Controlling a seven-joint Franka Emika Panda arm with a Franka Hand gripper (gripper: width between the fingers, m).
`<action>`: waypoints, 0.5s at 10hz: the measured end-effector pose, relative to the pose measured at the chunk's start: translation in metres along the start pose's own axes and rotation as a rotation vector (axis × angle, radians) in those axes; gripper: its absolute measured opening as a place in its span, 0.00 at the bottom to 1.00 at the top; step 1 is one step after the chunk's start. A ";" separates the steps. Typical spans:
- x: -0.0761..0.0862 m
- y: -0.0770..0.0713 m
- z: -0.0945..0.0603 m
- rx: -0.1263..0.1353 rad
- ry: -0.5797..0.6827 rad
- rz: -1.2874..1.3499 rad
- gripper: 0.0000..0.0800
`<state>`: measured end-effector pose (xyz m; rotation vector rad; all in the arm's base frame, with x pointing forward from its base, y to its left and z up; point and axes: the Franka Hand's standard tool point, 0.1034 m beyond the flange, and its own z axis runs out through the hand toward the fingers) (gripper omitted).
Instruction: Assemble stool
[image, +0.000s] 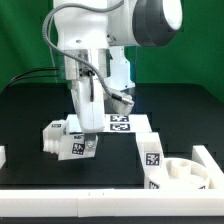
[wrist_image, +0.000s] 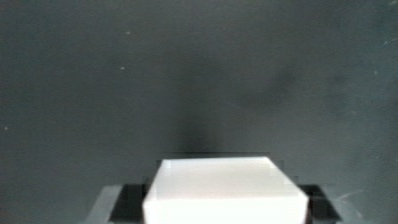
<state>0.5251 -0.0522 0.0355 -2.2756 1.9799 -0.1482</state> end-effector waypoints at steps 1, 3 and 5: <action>0.000 0.000 0.000 0.000 0.000 0.006 0.42; -0.003 0.004 0.001 0.011 0.005 0.175 0.42; -0.020 0.007 0.002 0.055 0.015 0.519 0.42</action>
Offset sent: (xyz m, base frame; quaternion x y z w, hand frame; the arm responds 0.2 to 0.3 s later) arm -0.0284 0.0274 -0.0061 0.0420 0.0503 0.3526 0.9335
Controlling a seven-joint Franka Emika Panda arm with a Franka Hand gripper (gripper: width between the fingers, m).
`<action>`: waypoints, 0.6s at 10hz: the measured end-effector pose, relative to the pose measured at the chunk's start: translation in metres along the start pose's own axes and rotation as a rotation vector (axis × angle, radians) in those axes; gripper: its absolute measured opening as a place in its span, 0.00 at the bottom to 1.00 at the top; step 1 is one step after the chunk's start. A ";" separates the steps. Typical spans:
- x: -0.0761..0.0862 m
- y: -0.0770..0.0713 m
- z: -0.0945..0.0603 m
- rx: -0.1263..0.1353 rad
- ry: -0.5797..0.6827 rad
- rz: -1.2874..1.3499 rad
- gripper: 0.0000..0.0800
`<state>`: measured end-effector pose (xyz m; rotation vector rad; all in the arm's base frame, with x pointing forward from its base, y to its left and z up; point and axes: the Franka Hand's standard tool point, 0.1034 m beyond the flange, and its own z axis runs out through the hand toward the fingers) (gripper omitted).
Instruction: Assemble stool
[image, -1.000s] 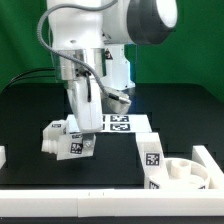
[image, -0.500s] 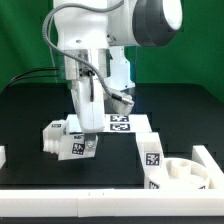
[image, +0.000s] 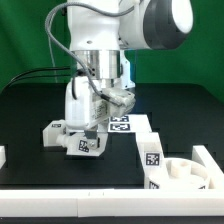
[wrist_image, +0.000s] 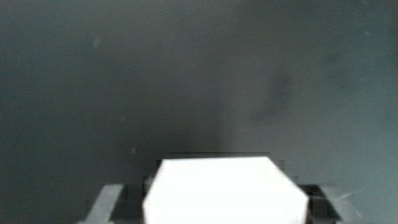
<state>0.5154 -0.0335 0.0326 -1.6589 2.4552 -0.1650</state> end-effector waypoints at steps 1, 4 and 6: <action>-0.009 0.000 0.000 -0.012 -0.011 0.099 0.42; -0.012 0.004 0.001 -0.020 -0.014 0.365 0.42; -0.023 0.021 0.005 -0.038 -0.008 0.733 0.42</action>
Offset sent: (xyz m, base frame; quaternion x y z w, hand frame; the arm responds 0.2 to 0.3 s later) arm 0.0000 0.0000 0.0000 0.0000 0.0000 0.1938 0.9810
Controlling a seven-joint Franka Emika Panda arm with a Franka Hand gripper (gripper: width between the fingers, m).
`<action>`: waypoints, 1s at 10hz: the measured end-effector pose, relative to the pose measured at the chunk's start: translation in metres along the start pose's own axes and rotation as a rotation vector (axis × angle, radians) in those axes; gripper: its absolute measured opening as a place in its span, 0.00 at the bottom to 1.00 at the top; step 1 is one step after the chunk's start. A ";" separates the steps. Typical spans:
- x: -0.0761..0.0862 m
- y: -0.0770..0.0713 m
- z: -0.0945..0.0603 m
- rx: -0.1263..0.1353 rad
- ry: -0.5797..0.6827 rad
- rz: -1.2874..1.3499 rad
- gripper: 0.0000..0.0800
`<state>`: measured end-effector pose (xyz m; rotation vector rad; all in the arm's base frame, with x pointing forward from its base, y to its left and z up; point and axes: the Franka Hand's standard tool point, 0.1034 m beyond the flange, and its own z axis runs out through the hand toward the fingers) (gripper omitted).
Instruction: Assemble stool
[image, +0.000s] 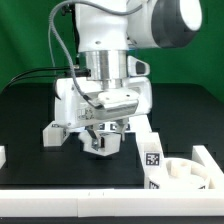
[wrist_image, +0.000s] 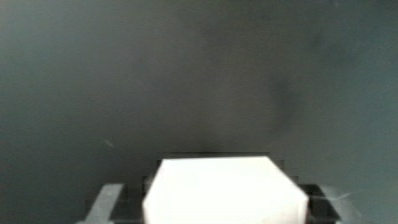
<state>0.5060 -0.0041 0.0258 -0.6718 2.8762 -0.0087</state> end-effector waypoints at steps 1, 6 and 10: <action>0.001 0.006 0.004 -0.001 0.011 0.031 0.42; 0.006 0.011 0.007 -0.003 0.004 0.128 0.42; 0.039 -0.004 0.008 0.035 0.006 0.232 0.42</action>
Offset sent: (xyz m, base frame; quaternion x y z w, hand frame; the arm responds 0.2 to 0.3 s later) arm 0.0000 0.0000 0.0000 0.0000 0.0000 0.1296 0.9916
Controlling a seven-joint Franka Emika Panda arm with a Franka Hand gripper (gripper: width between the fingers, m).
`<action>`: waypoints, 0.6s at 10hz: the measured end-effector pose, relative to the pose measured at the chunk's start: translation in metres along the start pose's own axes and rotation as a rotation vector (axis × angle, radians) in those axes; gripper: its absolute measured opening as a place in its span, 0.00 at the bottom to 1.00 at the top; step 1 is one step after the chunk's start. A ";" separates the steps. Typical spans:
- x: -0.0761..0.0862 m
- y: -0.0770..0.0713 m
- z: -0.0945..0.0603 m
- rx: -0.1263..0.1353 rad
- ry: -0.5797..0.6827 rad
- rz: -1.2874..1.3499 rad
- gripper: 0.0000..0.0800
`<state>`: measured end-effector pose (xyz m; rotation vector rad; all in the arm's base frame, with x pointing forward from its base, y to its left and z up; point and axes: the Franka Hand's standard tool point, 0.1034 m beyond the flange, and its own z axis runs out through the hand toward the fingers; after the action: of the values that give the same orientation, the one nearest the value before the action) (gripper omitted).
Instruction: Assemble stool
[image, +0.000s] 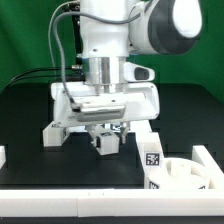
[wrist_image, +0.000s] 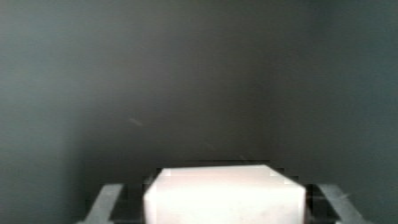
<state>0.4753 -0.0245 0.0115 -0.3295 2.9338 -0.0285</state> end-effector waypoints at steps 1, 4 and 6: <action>0.003 -0.006 0.000 0.008 -0.005 0.042 0.42; 0.034 -0.026 -0.005 0.044 0.012 0.101 0.42; 0.038 -0.028 -0.003 0.047 0.020 0.056 0.62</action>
Offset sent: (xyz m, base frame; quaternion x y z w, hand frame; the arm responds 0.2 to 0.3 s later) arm 0.0000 0.0000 0.0000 0.0000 0.0000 0.0000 1.0000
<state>0.4445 -0.0603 0.0084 -0.2416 2.9554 -0.0938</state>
